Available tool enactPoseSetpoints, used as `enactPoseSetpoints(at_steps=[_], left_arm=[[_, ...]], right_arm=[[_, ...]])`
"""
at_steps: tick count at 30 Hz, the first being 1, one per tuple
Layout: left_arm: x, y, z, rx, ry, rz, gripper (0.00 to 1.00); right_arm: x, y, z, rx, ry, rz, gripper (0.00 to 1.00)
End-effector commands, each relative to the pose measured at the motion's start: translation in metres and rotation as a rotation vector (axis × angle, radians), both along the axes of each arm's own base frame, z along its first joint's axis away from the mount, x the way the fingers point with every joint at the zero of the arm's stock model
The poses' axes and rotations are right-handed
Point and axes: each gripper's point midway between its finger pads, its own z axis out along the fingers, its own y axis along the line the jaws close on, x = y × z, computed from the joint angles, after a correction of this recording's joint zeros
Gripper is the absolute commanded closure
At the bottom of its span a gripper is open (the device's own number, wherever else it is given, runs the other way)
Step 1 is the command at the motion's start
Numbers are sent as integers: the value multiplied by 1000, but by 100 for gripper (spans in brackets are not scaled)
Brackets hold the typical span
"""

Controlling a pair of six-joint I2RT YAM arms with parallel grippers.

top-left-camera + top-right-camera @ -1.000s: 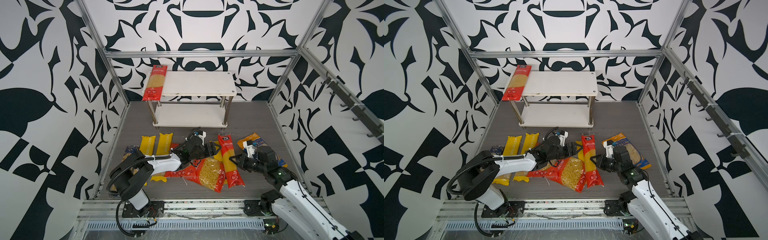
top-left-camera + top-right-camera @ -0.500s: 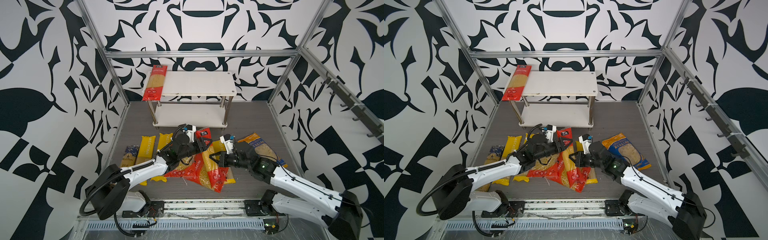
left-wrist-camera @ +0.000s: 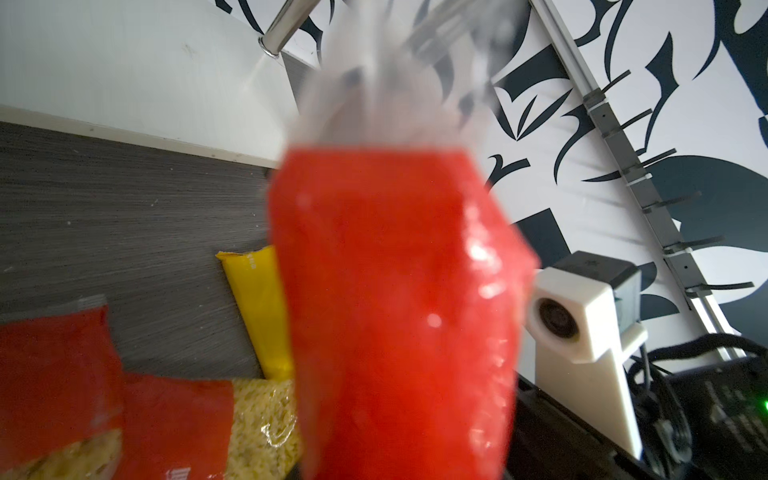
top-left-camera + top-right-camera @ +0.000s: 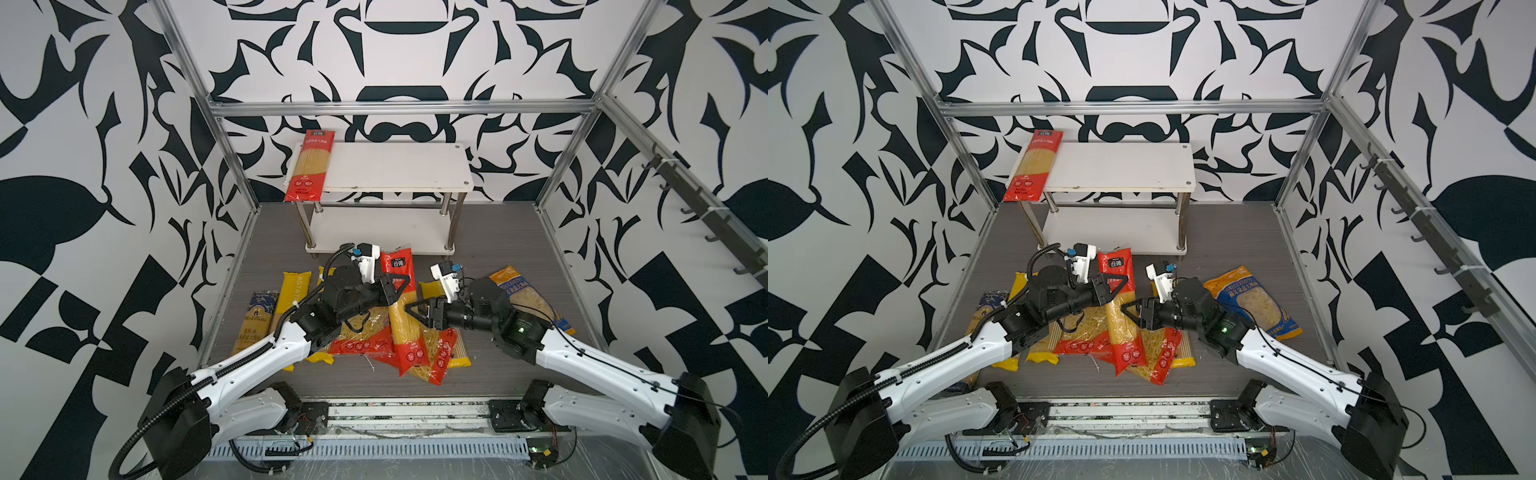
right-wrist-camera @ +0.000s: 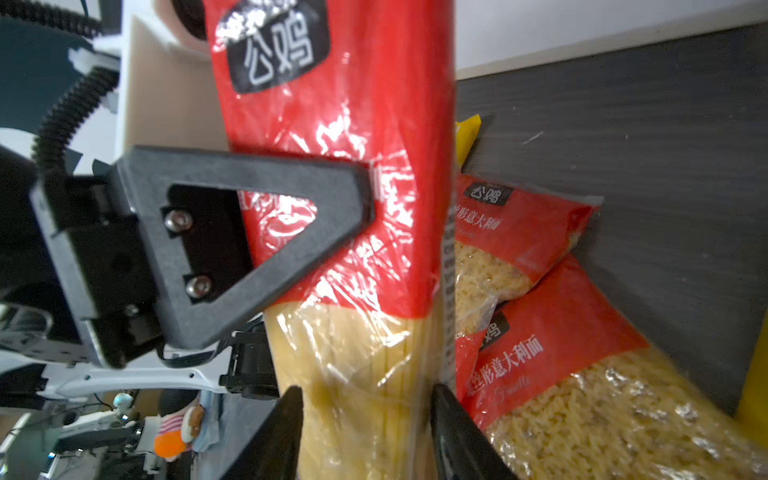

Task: Arrange pasta packages on shelves
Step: Pick up the pasta bag from the middle-right of the table.

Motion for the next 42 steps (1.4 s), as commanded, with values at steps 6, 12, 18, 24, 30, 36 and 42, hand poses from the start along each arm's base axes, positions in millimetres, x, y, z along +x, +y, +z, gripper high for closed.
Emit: enactPoseSetpoints(at_steps=[6,12,18,24,30,36,42], left_arm=[[-7,14,124,-182,-183,-65,77],[7,27,163,-214,-231,-55,77],[26,36,183,-226,-249,-38,75],[51,50,195,-251,-230,-6,72],[74,72,211,-264,-209,58,51],[87,107,214,-241,-175,185,28],[81,155,197,-152,-137,389,20]], right_arm=[[-18,7,29,31,-102,154,26],[-22,23,53,183,-95,209,26],[-19,29,82,274,-134,215,39],[-10,38,115,338,-184,217,62],[14,50,158,397,-219,178,83],[40,59,205,484,-217,150,94],[87,63,244,550,-153,61,95]])
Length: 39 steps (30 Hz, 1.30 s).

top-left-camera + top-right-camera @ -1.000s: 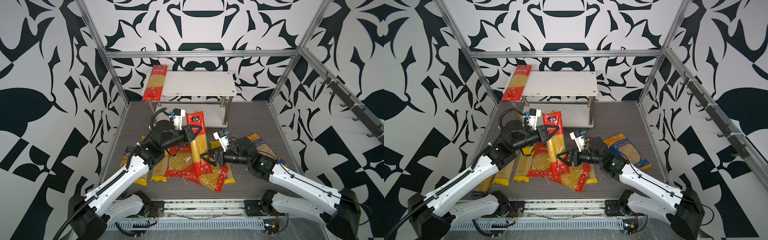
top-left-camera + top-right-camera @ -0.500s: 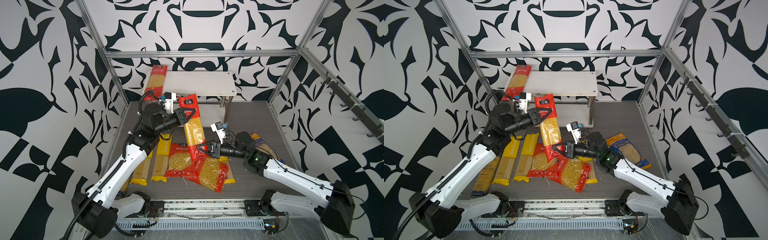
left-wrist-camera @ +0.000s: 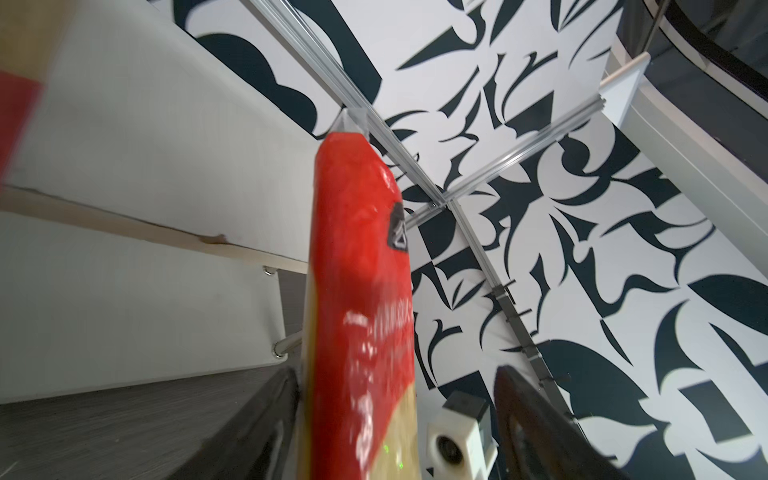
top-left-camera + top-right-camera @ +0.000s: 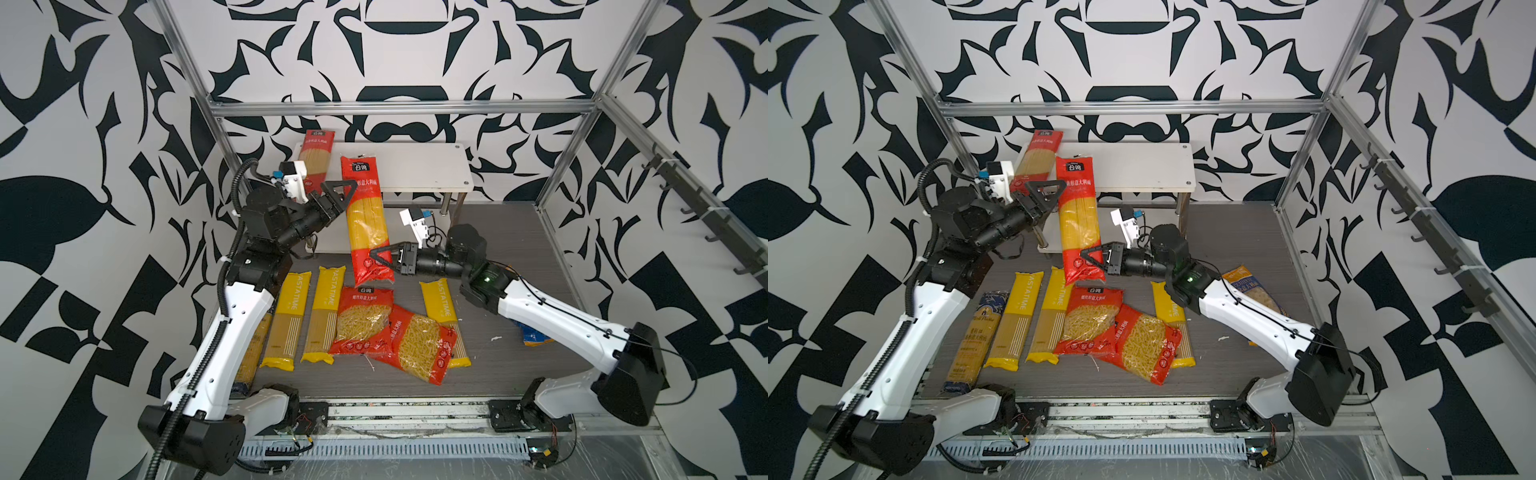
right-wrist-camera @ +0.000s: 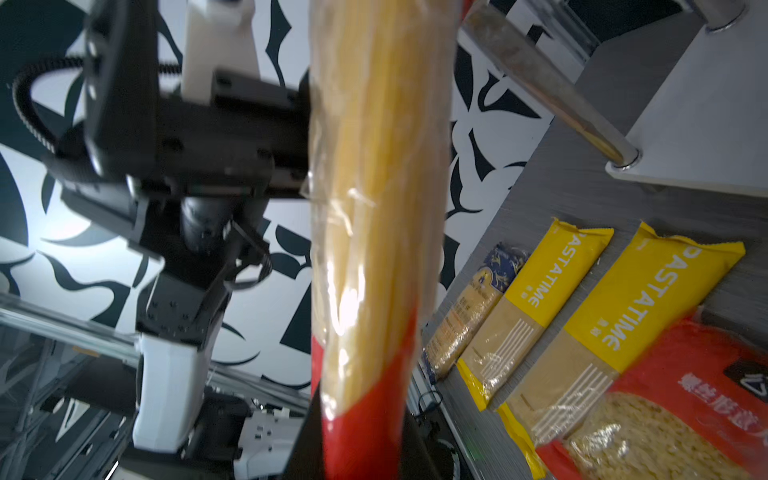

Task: Arrange pasta packages on shelves
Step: Pick up the pasta bag from the middle-right of the table, then place the pasta bag on the shelf.

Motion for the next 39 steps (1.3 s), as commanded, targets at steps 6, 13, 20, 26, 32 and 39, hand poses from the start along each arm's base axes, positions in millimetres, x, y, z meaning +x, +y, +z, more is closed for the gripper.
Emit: enactPoseSetpoints(at_steps=[6,13,20,26,32,39], left_arm=[[-33,50,5,89,-3,217,19],[-41,50,-4,76,-6,210,18],[-30,39,-29,21,54,159,18],[-23,38,-39,28,65,163,19],[-22,44,-43,72,52,193,19],[-21,49,-42,100,41,221,19]], right_arm=[[62,4,118,234,-65,-132,97],[111,29,117,220,20,-174,94],[126,46,117,193,48,-146,59],[121,38,93,105,83,-166,47],[109,31,65,46,126,-177,46],[96,49,50,-36,113,-166,45]])
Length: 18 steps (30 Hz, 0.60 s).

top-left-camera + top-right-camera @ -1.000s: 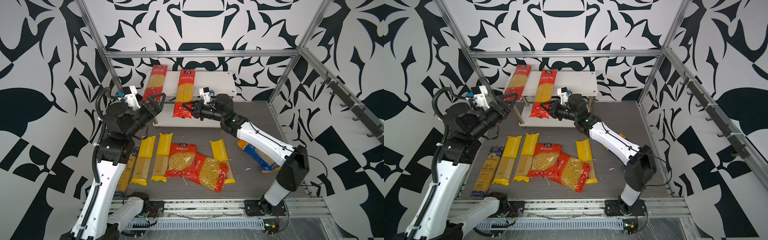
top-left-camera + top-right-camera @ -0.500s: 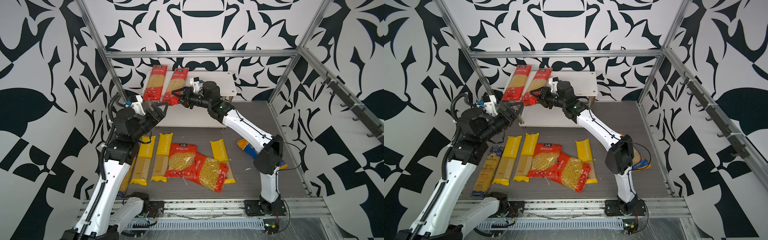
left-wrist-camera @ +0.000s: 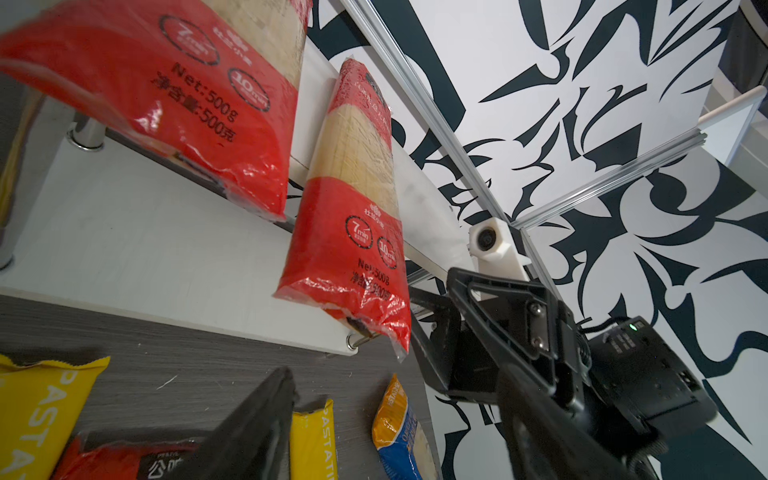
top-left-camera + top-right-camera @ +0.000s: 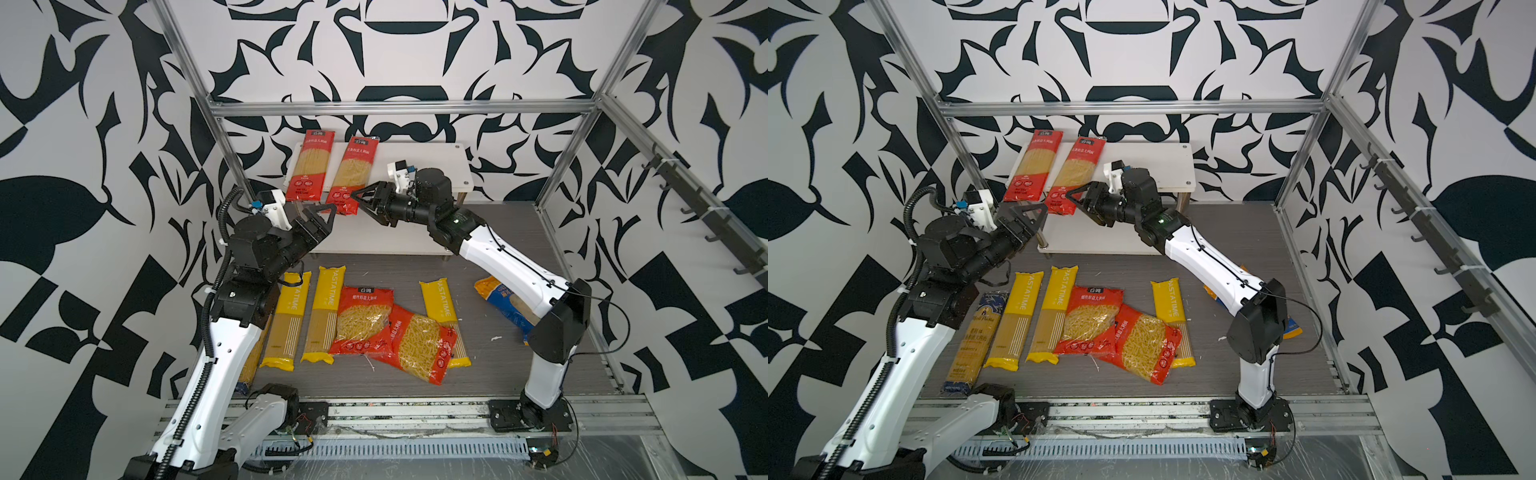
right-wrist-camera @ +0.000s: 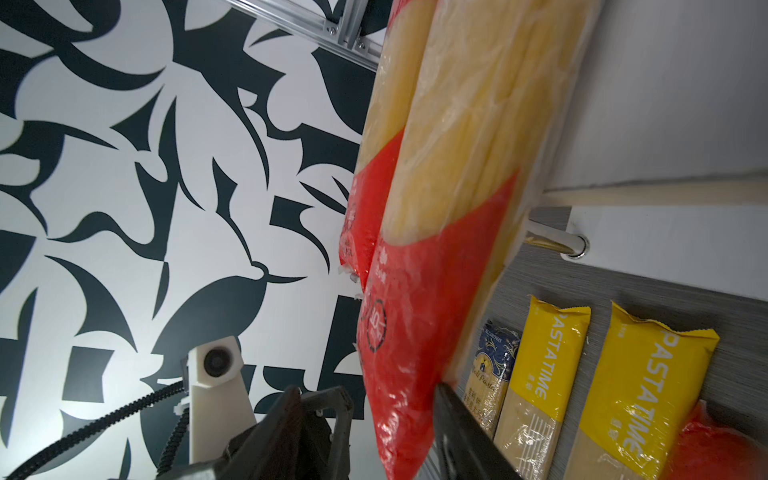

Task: Arrange pasta packages on shelves
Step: Place the pasta bag on the shelf, then move the pasta bag to the shelf.

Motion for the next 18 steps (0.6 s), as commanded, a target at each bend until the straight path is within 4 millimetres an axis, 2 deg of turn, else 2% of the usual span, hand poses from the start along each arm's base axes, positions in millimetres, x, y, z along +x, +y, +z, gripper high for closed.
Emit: enactPoseSetpoints(at_steps=[1,6,12,14,18], left_arm=[[-1,7,5,24,-28,28,19],[-3,10,1,43,-22,36,19],[-1,13,-9,55,-9,51,19],[-2,17,-10,68,-9,67,19],[-6,25,-10,96,-11,92,19]], right_arm=[[-13,4,20,-19,-75,-2,44],[-11,4,0,-87,-59,-53,39],[-3,15,1,-90,-78,-65,38],[2,19,1,-96,-90,-72,42],[5,25,4,-76,-113,-60,57]])
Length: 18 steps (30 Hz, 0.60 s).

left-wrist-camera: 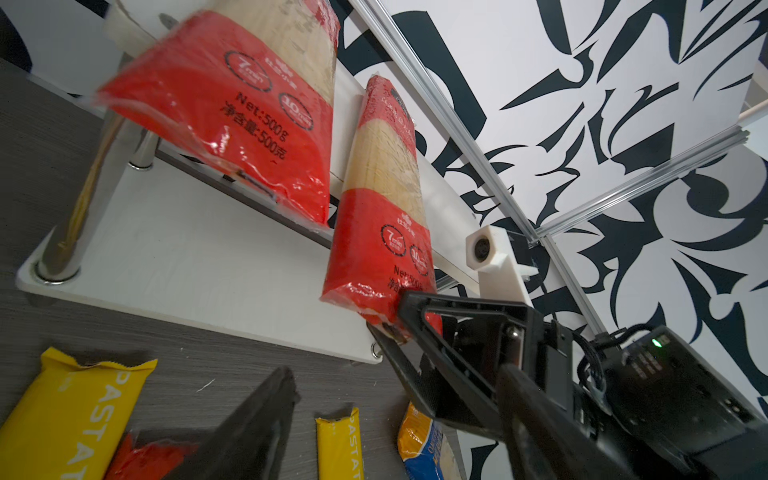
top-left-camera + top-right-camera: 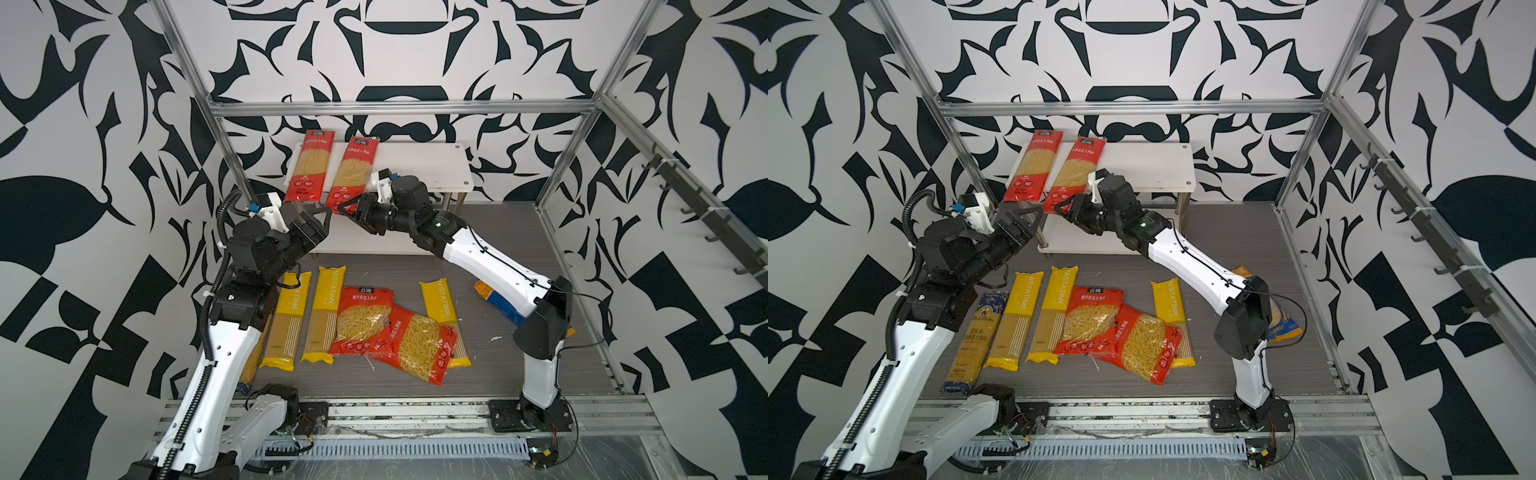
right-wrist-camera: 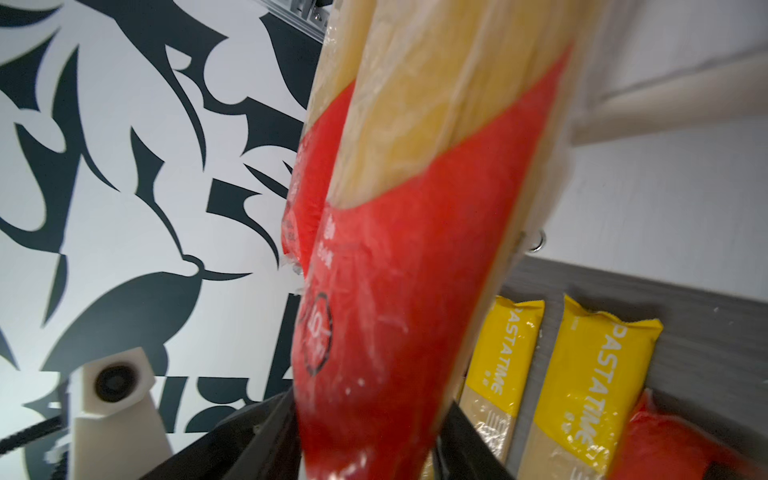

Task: Arrange pasta packages on shelves
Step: Move the pasta bag to the shelf.

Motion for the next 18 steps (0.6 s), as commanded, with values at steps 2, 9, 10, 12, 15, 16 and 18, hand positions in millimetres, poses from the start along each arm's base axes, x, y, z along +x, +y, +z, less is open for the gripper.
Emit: enactPoseSetpoints(at_steps=[2,9,10,12,15,16,18], left_arm=[[-9,13,1,47,-12,43,19],[-17,32,5,95,-23,102,20],[-18,35,6,100,-26,109,19],[-19,39,8,107,-28,121,19],[-20,44,9,118,-29,134,19],[-21,46,10,119,-30,141,19],[-21,49,11,122,-32,149,19]], right_arm=[[-1,-2,40,69,-102,7,66],[0,-12,55,90,-145,56,88],[-1,-13,58,90,-152,67,90],[-2,-13,62,86,-157,97,94],[-1,-10,64,83,-151,136,99],[-2,-7,64,81,-151,152,100],[-3,-2,66,76,-157,186,100]])
